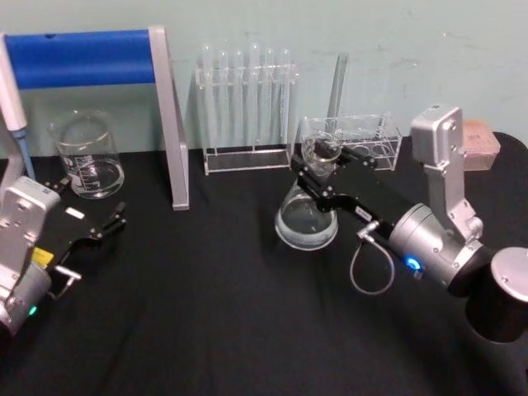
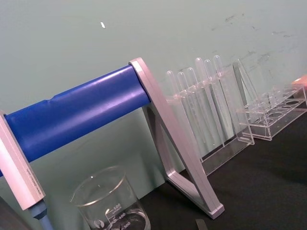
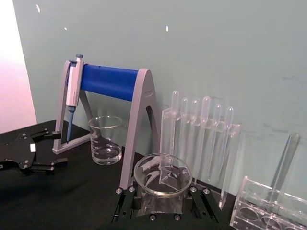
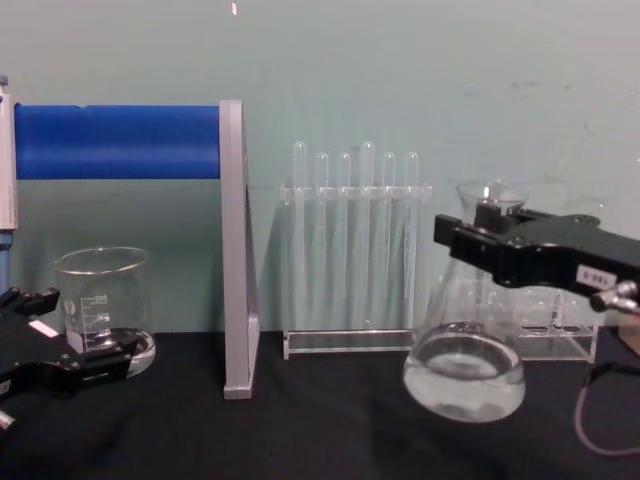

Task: Grasp the erlenmeyer flask with one hand, shake it three times, then place it back.

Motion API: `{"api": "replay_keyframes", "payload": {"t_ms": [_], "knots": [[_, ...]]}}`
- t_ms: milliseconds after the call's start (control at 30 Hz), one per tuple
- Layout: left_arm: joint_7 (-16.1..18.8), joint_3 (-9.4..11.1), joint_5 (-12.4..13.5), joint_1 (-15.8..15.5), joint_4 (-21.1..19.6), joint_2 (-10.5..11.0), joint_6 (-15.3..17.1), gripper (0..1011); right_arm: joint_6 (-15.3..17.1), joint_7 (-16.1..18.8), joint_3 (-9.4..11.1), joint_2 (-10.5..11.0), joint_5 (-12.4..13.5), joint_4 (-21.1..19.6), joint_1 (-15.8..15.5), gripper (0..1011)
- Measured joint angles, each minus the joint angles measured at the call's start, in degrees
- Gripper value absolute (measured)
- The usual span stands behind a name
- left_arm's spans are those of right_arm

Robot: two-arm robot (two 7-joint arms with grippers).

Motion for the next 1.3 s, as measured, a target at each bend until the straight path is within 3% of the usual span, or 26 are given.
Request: {"api": "replay_keyframes", "payload": {"t_ms": [567, 1067, 1300], "knots": [[0.0, 0.0, 0.0, 0.0, 0.0, 0.0, 0.0, 1001, 0.5, 1.7, -4.2, -2.0, -2.0, -2.4, -1.1, 449], [0.0, 0.0, 0.0, 0.0, 0.0, 0.0, 0.0, 1001, 0.5, 5.8, -8.3, -1.3, -1.5, -4.4, -1.4, 449], [0.0, 0.0, 0.0, 0.0, 0.0, 0.0, 0.0, 1001, 0.4, 6.6, -8.9, -0.7, -0.6, -4.5, -1.2, 449]]}}
